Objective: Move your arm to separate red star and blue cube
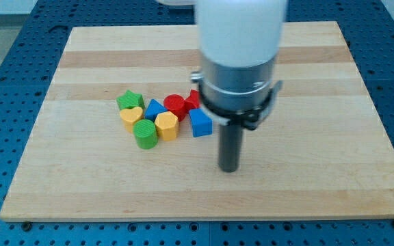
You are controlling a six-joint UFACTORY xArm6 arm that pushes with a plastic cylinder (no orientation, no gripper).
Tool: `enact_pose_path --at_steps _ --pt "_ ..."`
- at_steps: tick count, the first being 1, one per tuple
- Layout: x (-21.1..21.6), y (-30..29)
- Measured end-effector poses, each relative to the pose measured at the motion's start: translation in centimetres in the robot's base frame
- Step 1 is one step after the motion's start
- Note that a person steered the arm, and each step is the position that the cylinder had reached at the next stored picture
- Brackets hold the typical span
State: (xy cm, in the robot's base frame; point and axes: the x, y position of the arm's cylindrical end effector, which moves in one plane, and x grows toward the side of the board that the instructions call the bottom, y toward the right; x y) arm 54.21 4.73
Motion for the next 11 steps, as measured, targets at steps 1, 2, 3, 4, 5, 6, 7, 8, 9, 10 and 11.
enact_pose_path --at_steps 1,2,3,4,5,6,7,8,9,10,11 --pt "-2.6 2.4" --pt "-5.6 2.5" --pt "-7.3 2.5" --pt "-7.8 1.3" --pt "-8.9 0.6" --pt "-10.1 -1.0" --pt "-10.7 -3.4" --pt "-10.8 -5.0" --pt "-10.8 -4.9" --pt "-11.0 -4.9" --pt "-11.9 -5.4"
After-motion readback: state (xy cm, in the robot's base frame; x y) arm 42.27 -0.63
